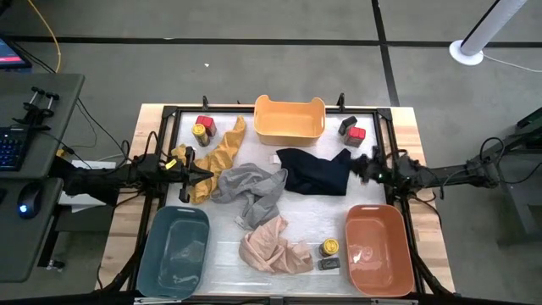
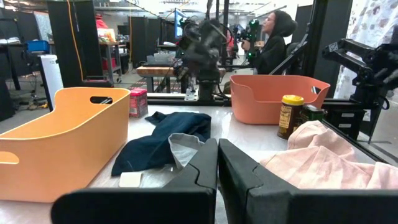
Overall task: Sort spices by type
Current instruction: Put the right red seasoning can into the orange bin
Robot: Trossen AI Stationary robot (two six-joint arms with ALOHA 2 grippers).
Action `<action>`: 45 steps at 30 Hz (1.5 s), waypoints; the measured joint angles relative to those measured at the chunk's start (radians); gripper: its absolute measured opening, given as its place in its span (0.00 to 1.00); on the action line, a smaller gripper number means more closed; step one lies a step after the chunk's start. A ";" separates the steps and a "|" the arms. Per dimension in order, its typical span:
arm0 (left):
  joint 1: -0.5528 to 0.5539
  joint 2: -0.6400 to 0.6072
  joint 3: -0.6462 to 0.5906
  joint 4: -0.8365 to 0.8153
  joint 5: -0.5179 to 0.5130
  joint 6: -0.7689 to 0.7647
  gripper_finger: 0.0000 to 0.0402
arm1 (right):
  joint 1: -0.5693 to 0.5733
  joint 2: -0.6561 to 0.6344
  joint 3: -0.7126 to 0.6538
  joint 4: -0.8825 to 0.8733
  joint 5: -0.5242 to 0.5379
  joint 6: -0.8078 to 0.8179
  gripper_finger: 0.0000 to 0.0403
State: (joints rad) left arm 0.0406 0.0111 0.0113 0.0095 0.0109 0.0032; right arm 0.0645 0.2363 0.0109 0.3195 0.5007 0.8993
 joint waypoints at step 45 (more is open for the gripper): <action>0.000 0.000 0.000 0.000 0.000 0.000 0.00 | -0.838 1.068 1.116 -1.455 -0.377 -0.509 0.63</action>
State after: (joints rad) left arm 0.0406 0.0109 0.0112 0.0096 0.0109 0.0032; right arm -0.7740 1.3039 1.1264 -1.1350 0.1236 0.3905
